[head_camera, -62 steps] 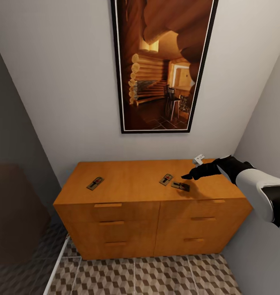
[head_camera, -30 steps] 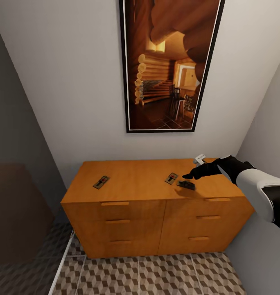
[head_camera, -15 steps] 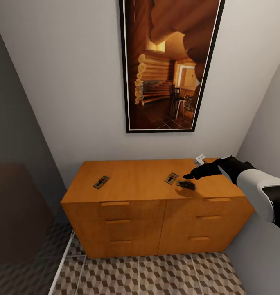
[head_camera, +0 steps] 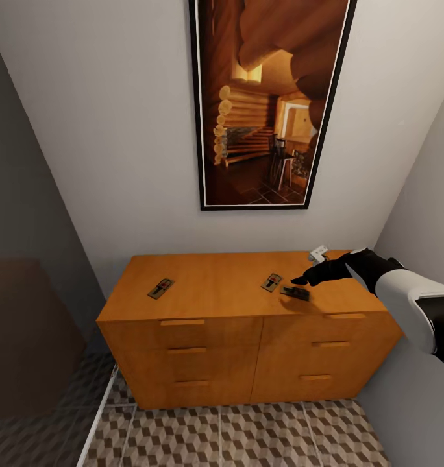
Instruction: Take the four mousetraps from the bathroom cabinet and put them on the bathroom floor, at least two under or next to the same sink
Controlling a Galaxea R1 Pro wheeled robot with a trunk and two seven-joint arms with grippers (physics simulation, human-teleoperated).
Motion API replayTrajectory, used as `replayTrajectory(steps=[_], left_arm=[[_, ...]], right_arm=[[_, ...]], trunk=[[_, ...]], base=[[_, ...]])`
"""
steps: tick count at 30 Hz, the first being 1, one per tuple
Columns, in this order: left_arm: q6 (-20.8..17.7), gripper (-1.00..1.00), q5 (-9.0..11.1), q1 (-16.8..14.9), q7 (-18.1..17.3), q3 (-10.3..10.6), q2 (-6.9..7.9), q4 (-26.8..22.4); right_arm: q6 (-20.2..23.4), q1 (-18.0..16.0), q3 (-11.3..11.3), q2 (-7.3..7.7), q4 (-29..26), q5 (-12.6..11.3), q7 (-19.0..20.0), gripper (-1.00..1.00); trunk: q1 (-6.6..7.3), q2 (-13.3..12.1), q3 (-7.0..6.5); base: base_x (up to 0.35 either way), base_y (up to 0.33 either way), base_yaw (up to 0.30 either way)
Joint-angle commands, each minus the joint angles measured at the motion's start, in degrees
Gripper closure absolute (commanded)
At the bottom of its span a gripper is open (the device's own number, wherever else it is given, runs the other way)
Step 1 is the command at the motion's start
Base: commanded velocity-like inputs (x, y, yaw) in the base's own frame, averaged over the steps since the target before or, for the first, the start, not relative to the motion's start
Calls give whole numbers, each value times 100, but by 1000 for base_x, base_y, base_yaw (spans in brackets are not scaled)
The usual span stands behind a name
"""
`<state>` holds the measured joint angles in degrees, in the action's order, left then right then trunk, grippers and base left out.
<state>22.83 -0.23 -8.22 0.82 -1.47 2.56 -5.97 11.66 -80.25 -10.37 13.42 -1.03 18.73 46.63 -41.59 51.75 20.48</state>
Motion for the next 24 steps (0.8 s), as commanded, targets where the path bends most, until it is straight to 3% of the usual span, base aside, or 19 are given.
replayTrajectory(steps=[1, 24], left_arm=[[20, -100, -3, -4, 6, -11, -1, 6], [20, -100, -3, -4, 6, -11, -1, 8]], right_arm=[[46, -2, -44, 2, -11, -45, 22, -100], [47, 2, -44, 2, -11, -45, 22, -100]], trunk=[[0, 5, 7], [0, 5, 134]], base=[[0, 0, 0], [0, 0, 0]])
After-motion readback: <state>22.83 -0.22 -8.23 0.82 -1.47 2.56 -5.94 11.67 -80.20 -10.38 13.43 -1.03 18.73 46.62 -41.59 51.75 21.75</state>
